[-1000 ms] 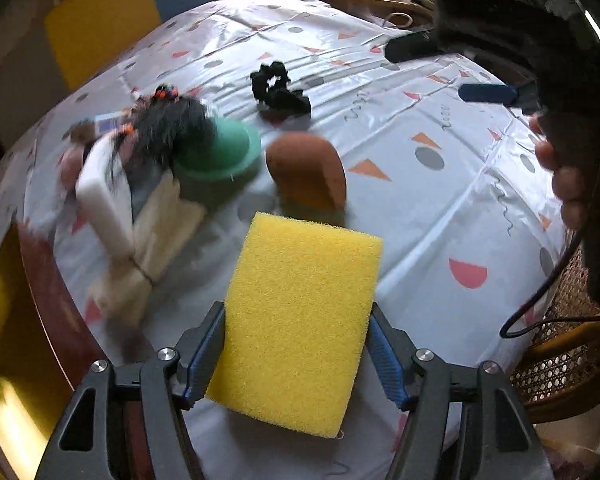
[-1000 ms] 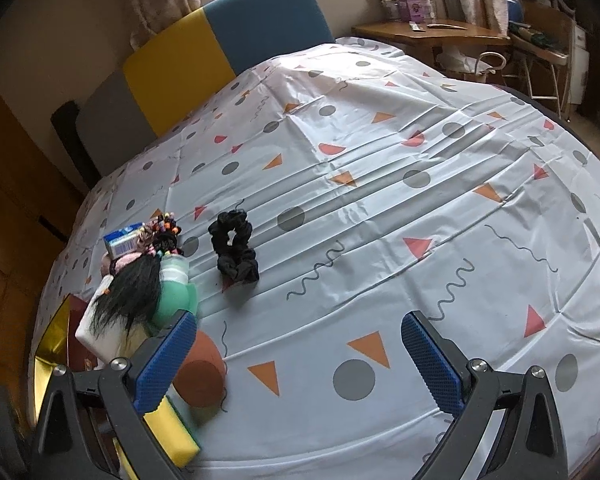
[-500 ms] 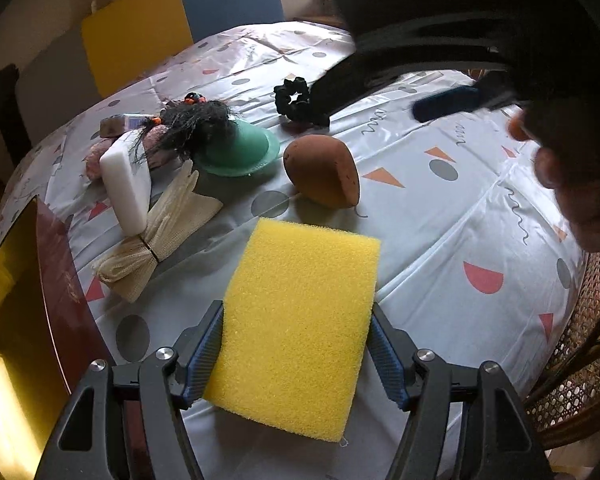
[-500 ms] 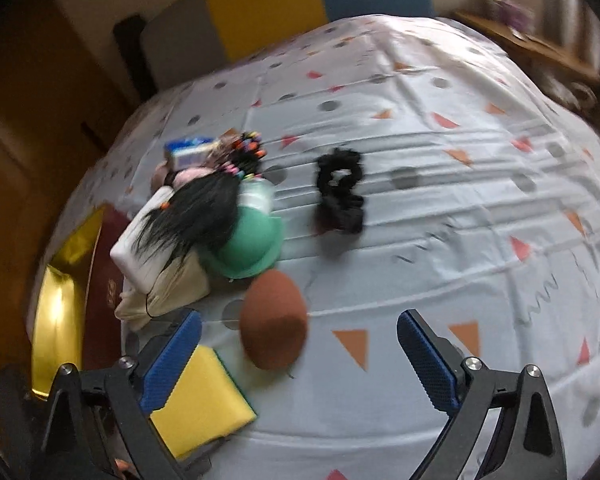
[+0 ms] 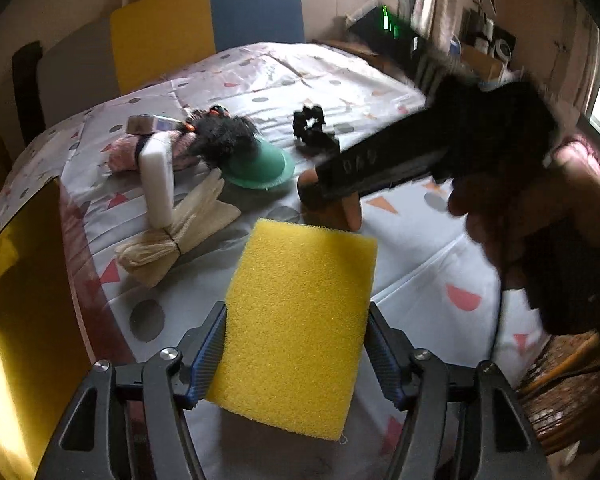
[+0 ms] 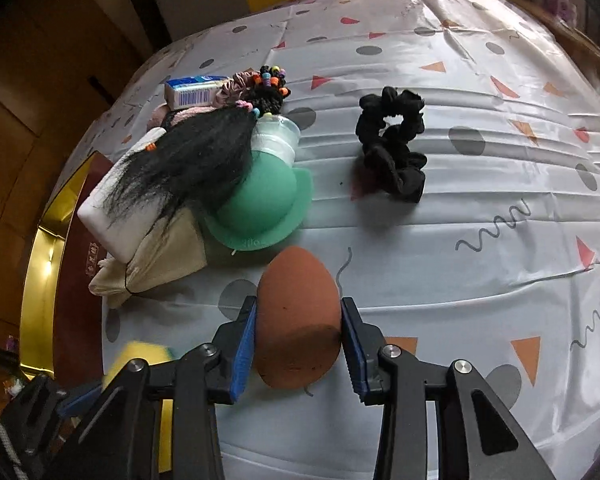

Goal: Organize soft objects
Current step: 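Lift the yellow sponge with the left gripper while the right gripper grasps the brown egg sponge, then lower the yellow sponge into the gold tray and open the left gripper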

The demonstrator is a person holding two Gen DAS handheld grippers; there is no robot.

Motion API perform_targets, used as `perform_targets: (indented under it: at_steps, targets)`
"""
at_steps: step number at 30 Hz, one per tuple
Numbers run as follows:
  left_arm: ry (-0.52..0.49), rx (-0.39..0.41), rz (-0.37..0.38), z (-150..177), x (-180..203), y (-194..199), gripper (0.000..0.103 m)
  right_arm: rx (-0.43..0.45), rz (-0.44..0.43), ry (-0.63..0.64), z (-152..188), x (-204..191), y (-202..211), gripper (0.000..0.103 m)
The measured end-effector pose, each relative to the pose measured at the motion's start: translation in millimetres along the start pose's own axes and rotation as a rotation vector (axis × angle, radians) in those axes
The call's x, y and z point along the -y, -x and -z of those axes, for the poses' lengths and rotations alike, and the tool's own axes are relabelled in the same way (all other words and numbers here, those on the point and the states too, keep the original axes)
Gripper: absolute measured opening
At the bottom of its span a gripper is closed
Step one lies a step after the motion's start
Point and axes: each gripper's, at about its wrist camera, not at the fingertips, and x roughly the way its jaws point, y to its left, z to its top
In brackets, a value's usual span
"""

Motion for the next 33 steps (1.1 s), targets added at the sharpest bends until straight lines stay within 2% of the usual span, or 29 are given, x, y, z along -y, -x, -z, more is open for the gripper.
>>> perform_targets:
  at_steps: [4,8,11,14,15,19,23,25,27,31,33]
  targets:
    - [0.058,0.059,0.040,-6,-12,36,0.066,-0.003,0.013,0.027,1,-3,-3,0.041]
    - [0.183,0.142,0.065,-17,-44,79,0.067,-0.012,0.016,0.043,3,-6,-5,0.043]
    - [0.337,0.176,0.034,-27,-94,97,0.067,-0.012,0.033,0.069,5,-11,-5,0.043]
    - [0.440,0.181,-0.079,-32,-139,99,0.067,-0.009,0.047,0.087,8,-15,-4,0.043]
    - [0.478,0.165,-0.113,-33,-158,95,0.067,-0.009,0.051,0.095,9,-16,-3,0.043]
    - [0.605,0.090,-0.152,-32,-206,70,0.067,-0.009,0.063,0.115,10,-22,-5,0.043]
    - [0.756,-0.006,-0.148,-25,-242,37,0.067,-0.010,0.062,0.119,10,-25,-9,0.043]
    - [0.784,-0.036,-0.116,-25,-251,23,0.067,-0.011,0.064,0.124,8,-27,-11,0.043]
    - [0.811,-0.053,-0.123,-27,-253,12,0.068,-0.012,0.066,0.130,8,-26,-12,0.043]
    - [0.797,-0.067,-0.131,-37,-256,-6,0.071,-0.012,0.072,0.146,8,-29,-16,0.043]
    - [0.809,-0.069,-0.103,-40,-262,-12,0.079,-0.012,0.075,0.150,8,-32,-17,0.044]
